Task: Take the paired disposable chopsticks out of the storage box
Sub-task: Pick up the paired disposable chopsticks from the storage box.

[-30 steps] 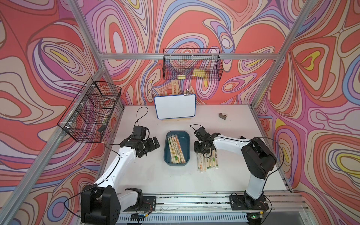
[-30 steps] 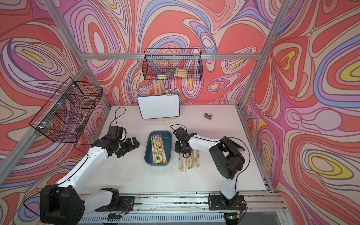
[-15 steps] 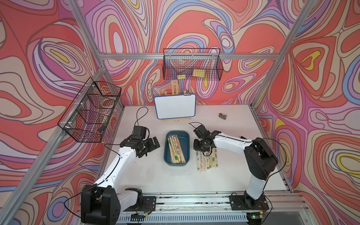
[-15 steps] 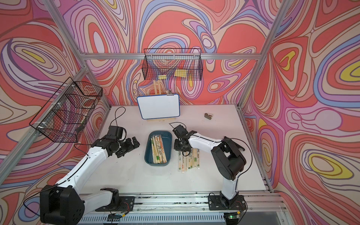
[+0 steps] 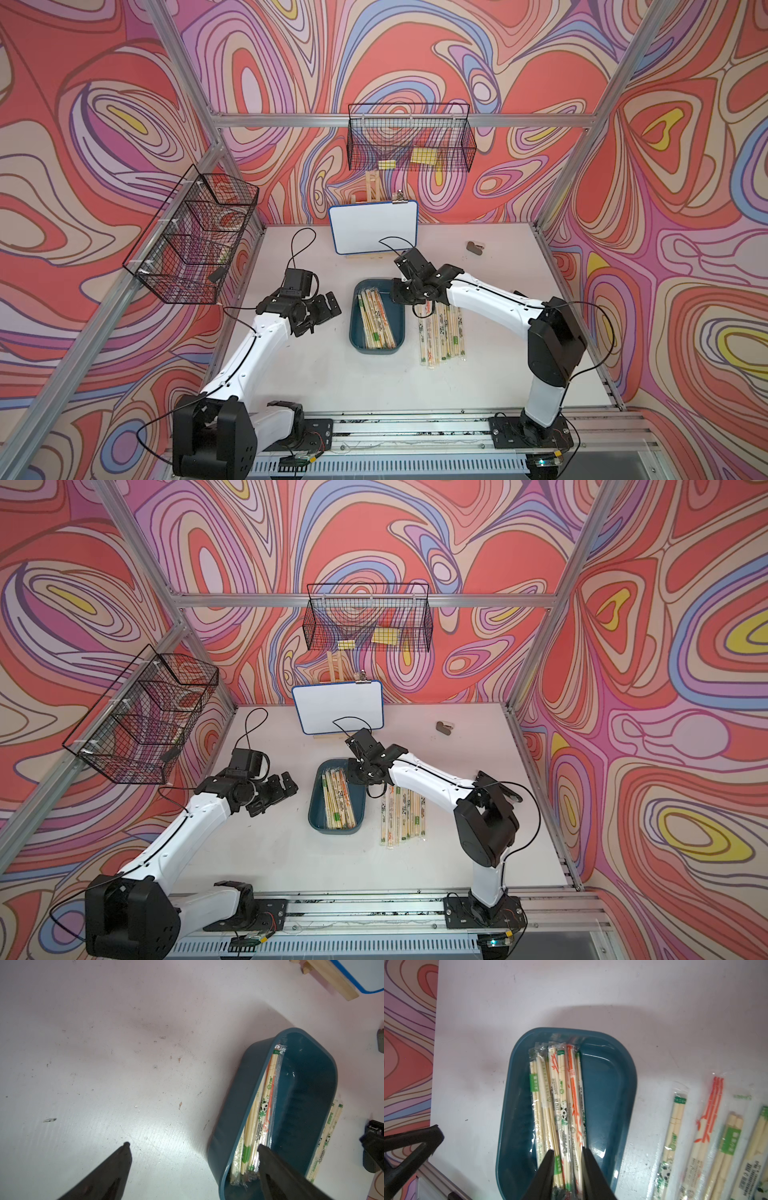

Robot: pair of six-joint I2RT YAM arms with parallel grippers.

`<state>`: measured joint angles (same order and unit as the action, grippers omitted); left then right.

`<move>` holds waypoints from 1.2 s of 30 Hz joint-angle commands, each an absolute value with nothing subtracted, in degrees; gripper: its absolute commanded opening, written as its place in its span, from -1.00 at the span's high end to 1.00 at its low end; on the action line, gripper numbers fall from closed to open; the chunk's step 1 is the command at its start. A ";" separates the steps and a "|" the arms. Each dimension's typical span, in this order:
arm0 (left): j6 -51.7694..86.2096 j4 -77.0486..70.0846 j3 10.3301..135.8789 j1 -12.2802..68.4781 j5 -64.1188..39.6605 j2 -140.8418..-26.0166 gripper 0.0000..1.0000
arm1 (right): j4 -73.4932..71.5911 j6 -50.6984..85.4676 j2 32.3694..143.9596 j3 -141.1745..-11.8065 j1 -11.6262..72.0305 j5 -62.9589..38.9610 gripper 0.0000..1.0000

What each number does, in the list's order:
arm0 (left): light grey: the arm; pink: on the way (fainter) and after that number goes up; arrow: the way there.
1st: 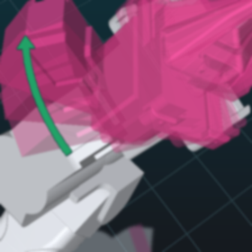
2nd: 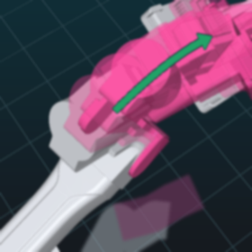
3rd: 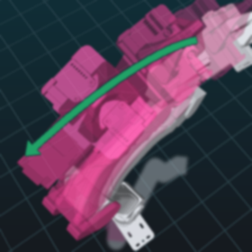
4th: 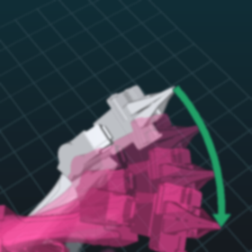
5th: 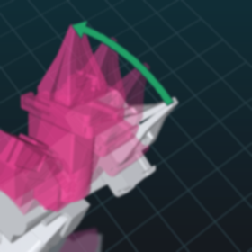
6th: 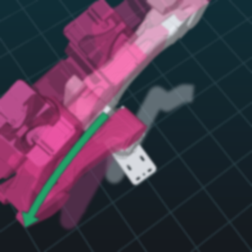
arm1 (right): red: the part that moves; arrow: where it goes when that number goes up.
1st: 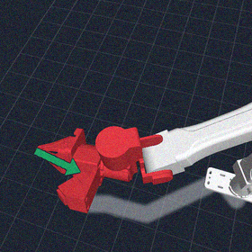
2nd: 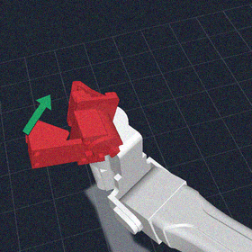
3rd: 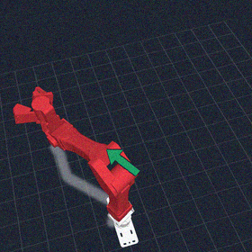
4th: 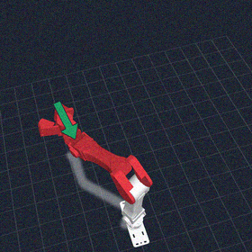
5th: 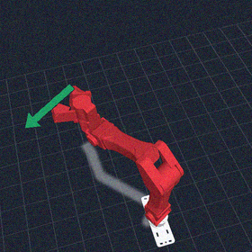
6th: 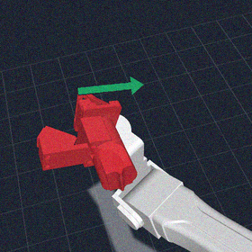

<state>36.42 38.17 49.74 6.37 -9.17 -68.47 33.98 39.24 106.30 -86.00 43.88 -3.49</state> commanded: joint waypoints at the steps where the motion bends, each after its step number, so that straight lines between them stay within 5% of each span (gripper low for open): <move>1: 36.17 39.44 48.66 5.89 -8.26 -68.47 -1.00 | 35.50 37.90 110.06 -88.41 45.25 -3.78 0.43; 36: 35.79 38.63 48.25 4.75 -9.22 -68.15 -1.00 | 37.85 36.65 128.84 -100.68 49.99 -4.48 0.59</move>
